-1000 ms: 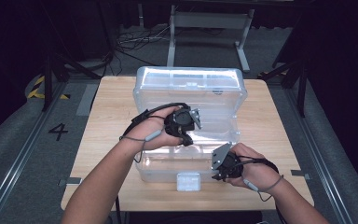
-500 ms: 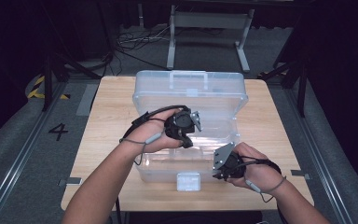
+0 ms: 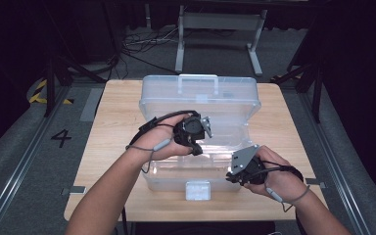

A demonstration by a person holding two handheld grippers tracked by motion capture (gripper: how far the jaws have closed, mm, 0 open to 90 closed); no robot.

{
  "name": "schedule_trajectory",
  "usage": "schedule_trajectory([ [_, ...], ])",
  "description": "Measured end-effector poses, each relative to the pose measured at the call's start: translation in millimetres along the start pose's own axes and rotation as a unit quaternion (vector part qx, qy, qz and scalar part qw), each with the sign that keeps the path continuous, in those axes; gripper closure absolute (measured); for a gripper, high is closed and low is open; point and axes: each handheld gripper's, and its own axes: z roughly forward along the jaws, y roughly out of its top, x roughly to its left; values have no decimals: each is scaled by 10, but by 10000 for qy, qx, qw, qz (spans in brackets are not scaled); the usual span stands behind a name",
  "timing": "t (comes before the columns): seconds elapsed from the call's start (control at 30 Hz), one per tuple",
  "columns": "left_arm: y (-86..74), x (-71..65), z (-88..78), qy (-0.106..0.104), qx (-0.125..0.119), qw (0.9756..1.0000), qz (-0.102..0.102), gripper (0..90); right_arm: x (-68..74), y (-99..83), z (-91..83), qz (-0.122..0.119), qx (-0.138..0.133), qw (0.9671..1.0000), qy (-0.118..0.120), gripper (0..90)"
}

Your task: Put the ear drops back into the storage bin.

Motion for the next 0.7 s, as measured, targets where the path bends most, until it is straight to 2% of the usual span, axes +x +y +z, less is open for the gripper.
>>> schedule_trajectory([
  [0.13, -2, -1, -1, 5, -2, 10000, -14, 884, -10, -2, -91, 75, -274, 9996, -13, 890],
  [0.23, -6, 0, -2, -2, -13, 10000, -23, 883, -24, -9, -126, 103, -362, 9993, -46, 900],
  [0.33, -8, 1, -1, -6, -27, 10000, -40, 883, -71, -47, -233, 274, -752, 9967, -99, 900],
  [0.4, -7, 1, -1, 1, -28, 10000, -30, 883, -78, -55, -253, 307, -818, 9961, -118, 900],
  [0.57, -12, 1, 0, -15, -42, 10000, -54, 882, -132, -110, -334, 505, -1179, 9916, -189, 900],
  [0.7, -13, 1, 0, -15, -46, 10000, -63, 882, -177, -160, -390, 651, -1492, 9863, -279, 900],
])
